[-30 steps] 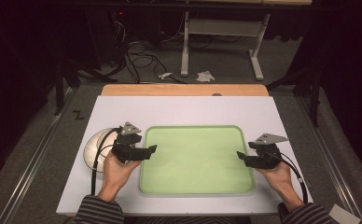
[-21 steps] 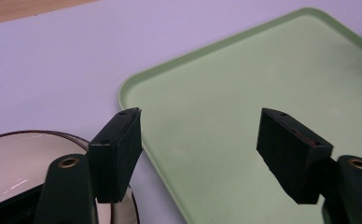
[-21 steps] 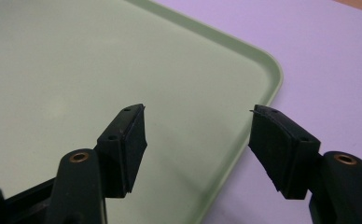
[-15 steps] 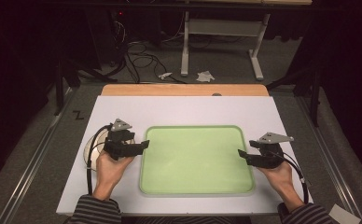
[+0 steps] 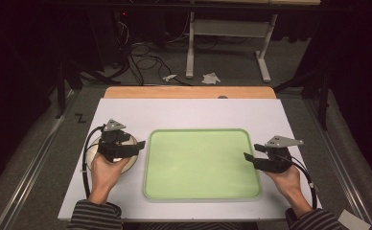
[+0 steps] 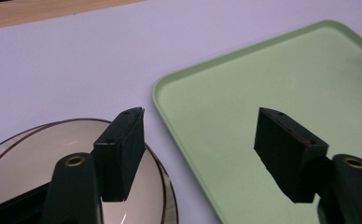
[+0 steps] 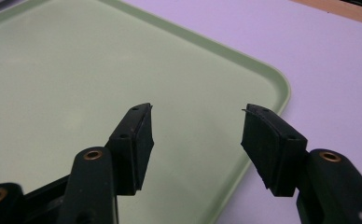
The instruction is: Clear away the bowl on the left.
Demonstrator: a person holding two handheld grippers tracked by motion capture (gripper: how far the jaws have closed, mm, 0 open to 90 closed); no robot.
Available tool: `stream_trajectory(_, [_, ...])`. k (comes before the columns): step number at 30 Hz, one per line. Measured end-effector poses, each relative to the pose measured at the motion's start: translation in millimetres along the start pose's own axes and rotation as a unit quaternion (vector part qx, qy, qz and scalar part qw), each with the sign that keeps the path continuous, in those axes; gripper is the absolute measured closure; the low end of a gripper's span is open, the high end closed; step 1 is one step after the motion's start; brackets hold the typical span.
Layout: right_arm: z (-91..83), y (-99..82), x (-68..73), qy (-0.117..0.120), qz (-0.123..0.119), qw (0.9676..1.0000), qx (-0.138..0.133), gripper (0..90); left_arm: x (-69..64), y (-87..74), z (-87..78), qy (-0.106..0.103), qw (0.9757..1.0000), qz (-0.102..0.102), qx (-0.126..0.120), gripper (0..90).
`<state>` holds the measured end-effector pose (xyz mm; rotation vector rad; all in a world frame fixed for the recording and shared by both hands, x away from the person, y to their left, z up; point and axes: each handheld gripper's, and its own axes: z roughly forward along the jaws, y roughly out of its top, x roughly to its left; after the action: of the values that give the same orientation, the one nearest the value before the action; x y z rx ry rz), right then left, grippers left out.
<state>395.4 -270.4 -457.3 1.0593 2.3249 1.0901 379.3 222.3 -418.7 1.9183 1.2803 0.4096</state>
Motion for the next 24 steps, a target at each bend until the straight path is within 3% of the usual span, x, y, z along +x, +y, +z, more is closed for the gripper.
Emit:
stream_trajectory(2, [0.2, 0.1, -0.1, 0.000, -0.005, 1.0000, -0.002, 44.5, 1.5, -0.4, -1.0, 0.010, 0.9999, 0.000, -0.001, 33.9])
stream_trajectory(3, [-0.3, -0.4, 0.1, -0.001, -0.003, 1.0000, 0.001, 44.2, 1.7, -0.7, -2.3, 0.035, 0.9993, 0.015, 0.002, 33.9])
stream_trajectory(6, [-0.5, -0.3, -0.2, -0.003, -0.001, 1.0000, 0.001, 42.6, 2.8, -1.9, -3.7, 0.051, 0.9985, 0.020, 0.002, 34.5])
stream_trajectory(14, [1.5, -0.2, -0.9, -0.002, 0.005, 1.0000, 0.006, 39.6, 23.7, -6.5, -5.4, 0.058, 0.9982, -0.010, 0.009, 35.2])
stream_trajectory(18, [0.5, 0.1, 0.5, -0.004, 0.003, 1.0000, 0.004, 36.9, 28.4, -8.9, -9.3, 0.079, 0.9968, -0.011, 0.012, 35.2])
stream_trajectory(24, [1.5, -0.4, -0.3, -0.001, 0.005, 0.9999, 0.012, 35.1, 39.9, -12.0, -7.9, 0.090, 0.9952, -0.036, 0.017, 35.0])
